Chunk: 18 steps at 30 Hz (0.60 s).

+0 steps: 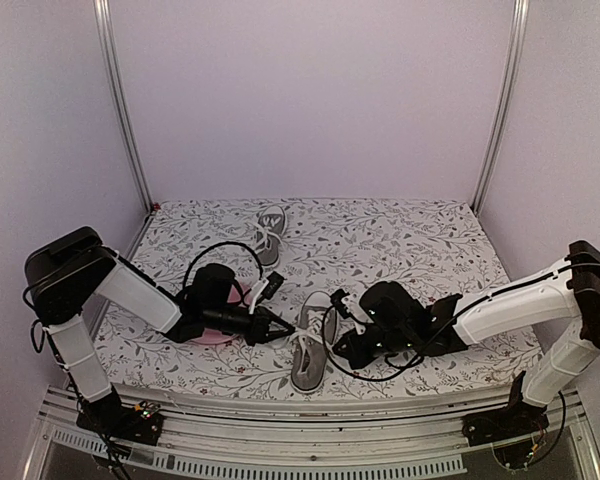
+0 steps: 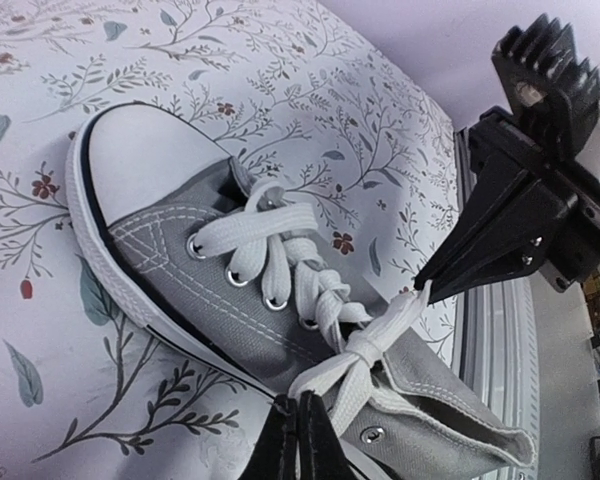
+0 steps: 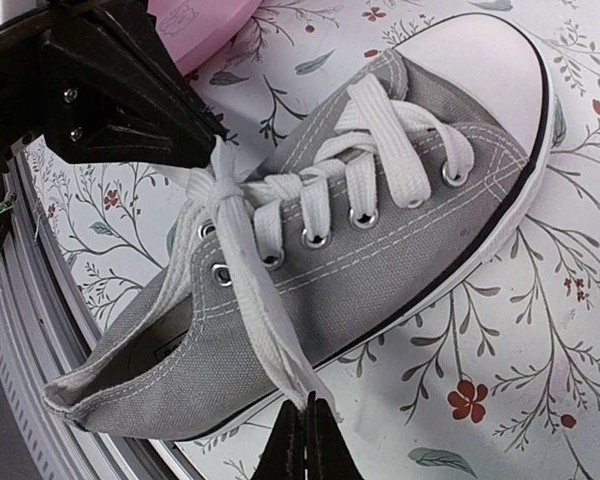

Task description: Tie the shoes

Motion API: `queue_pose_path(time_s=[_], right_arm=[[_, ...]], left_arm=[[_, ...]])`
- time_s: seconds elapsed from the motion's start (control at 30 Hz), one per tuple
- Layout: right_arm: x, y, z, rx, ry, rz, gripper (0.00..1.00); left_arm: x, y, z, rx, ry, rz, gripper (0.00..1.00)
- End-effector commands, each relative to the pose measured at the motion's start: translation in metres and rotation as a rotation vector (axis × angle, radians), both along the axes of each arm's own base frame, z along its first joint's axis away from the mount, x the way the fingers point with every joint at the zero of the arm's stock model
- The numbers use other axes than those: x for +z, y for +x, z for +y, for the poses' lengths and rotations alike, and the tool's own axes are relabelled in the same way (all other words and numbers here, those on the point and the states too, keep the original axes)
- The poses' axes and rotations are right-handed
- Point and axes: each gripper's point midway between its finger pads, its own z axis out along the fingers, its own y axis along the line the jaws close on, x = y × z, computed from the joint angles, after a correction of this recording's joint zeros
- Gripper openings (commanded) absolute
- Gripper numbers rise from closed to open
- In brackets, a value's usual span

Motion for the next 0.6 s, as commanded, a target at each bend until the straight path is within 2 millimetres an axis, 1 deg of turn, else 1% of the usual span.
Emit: queue_pose_path(time_s=[0.0, 0.07, 0.1, 0.17, 0.2, 0.23, 0.3, 0.37, 0.43, 0.47, 0.5, 0.57], right_arm=[[-0.002, -0.008, -0.011, -0.003, -0.019, 0.024, 0.02], [0.005, -0.008, -0.008, -0.001, -0.001, 0.016, 0.05], [0.01, -0.007, -0.007, -0.001, 0.01, 0.009, 0.12], [0.025, -0.005, -0.004, 0.001, 0.043, -0.011, 0.35], [0.032, -0.004, -0.004, -0.002, 0.057, -0.024, 0.46], [0.041, -0.002, -0.004, -0.006, 0.072, -0.039, 0.54], [0.057, 0.004, -0.007, -0.024, 0.103, -0.062, 0.68], [0.07, 0.016, -0.016, -0.061, 0.133, -0.077, 0.76], [0.083, 0.03, -0.028, -0.104, 0.161, -0.094, 0.82], [0.086, 0.04, -0.034, -0.129, 0.17, -0.098, 0.87], [0.089, 0.051, -0.04, -0.149, 0.179, -0.095, 0.89], [0.092, 0.078, -0.054, -0.197, 0.193, -0.087, 0.92]], left_arm=[[0.0, 0.012, 0.011, 0.052, 0.017, -0.003, 0.0], [0.005, 0.011, 0.009, 0.042, 0.007, -0.005, 0.0], [0.01, 0.011, 0.007, 0.039, -0.002, -0.008, 0.07], [0.025, 0.014, 0.006, 0.047, -0.022, -0.025, 0.33], [0.039, 0.015, 0.005, 0.054, -0.04, -0.042, 0.44], [0.049, 0.017, 0.004, 0.061, -0.053, -0.052, 0.51], [0.07, 0.02, 0.005, 0.083, -0.068, -0.069, 0.58], [0.087, 0.026, 0.007, 0.117, -0.064, -0.089, 0.61], [0.097, 0.038, 0.014, 0.181, -0.027, -0.113, 0.65], [0.099, 0.048, 0.021, 0.225, 0.001, -0.116, 0.68], [0.098, 0.059, 0.028, 0.269, 0.029, -0.11, 0.7], [0.094, 0.085, 0.051, 0.362, 0.07, -0.082, 0.72]])
